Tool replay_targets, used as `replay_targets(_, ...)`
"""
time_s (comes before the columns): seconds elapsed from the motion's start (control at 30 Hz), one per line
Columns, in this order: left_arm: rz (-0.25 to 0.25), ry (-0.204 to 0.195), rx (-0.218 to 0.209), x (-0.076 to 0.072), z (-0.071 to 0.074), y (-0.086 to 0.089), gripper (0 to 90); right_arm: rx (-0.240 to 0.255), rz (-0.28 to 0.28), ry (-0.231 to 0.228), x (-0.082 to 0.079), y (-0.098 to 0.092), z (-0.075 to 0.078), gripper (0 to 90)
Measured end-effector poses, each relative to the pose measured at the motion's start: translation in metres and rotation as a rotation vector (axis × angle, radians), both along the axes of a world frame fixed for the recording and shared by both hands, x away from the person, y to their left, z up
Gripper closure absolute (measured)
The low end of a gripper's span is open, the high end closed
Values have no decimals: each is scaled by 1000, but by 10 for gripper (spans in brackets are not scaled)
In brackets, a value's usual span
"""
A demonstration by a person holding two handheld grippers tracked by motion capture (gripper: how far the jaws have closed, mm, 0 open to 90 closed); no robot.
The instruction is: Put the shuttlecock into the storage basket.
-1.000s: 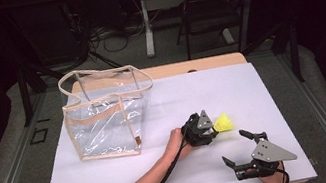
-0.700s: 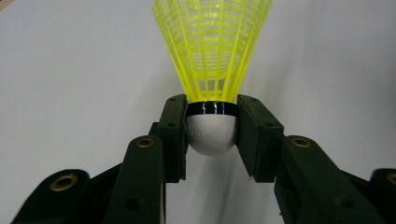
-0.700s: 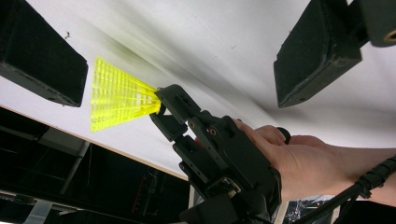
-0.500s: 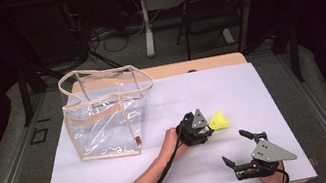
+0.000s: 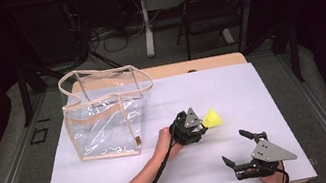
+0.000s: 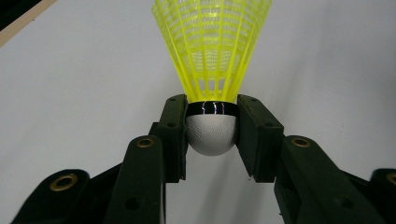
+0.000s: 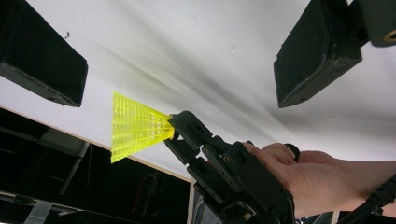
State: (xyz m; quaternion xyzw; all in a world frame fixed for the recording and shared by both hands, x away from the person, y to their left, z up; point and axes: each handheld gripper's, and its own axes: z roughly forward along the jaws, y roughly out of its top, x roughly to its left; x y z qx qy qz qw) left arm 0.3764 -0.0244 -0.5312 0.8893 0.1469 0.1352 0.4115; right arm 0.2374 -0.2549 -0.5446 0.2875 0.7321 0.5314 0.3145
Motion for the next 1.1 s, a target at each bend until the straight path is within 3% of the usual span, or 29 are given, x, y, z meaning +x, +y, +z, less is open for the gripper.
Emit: replay_targets(1.1, 70, -32, -13, -1, 12, 38, 648, -5, -3, 6, 1, 0, 0, 26)
